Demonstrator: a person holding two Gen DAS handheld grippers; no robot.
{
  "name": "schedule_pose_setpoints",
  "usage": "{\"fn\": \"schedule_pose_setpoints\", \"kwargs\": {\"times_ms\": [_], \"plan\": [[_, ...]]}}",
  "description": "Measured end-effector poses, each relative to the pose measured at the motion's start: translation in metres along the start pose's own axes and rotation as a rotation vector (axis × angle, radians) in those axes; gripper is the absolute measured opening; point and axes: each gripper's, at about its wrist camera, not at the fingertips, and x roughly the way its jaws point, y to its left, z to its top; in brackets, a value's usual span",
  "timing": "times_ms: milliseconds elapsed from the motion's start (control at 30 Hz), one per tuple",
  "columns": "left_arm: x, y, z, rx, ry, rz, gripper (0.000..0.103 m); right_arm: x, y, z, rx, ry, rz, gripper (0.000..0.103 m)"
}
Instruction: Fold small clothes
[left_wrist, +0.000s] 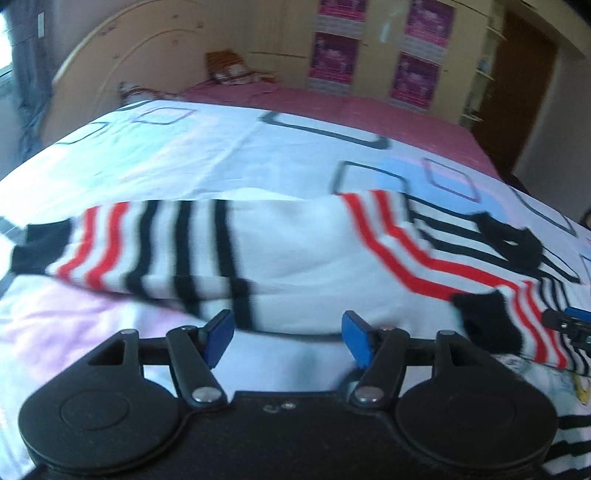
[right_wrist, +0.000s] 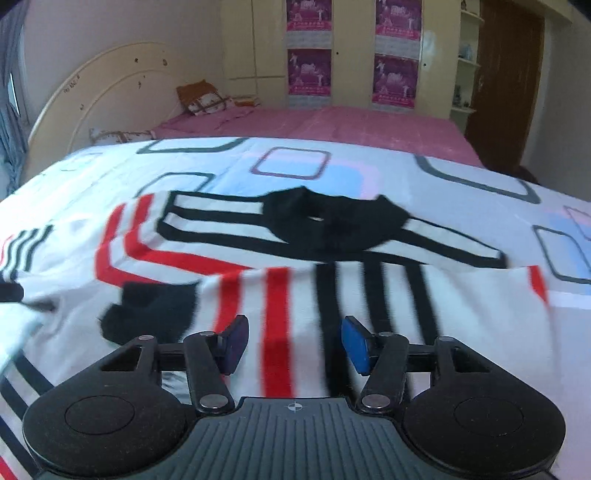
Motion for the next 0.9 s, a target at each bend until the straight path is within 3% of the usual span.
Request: {"fn": "schedule_pose_setpoints", "kwargs": {"times_ms": [133, 400, 467, 667, 900], "plan": [[0.000, 0.032, 0.004, -0.045, -0.009, 0.038, 0.066, 0.003, 0.019, 0.008, -0.015, -0.027, -0.007, 0.056], [0.010, 0.090, 0.007, -0.157, 0.008, 0.093, 0.069, 0.034, 0.035, -0.005, -0.022, 0.062, -0.031, 0.056], [0.014, 0.105, 0.006, -0.204, 0.020, 0.096, 0.069, 0.034, 0.037, -0.009, -0.027, 0.049, -0.044, 0.057], [0.024, 0.147, 0.004, -0.393, -0.003, 0.028, 0.072, 0.029, 0.041, -0.004, 0.000, 0.027, -0.050, 0.057], [0.036, 0.170, 0.016, -0.513, -0.050, -0.028, 0.078, 0.033, 0.045, -0.006, -0.004, 0.042, -0.059, 0.057]]}}
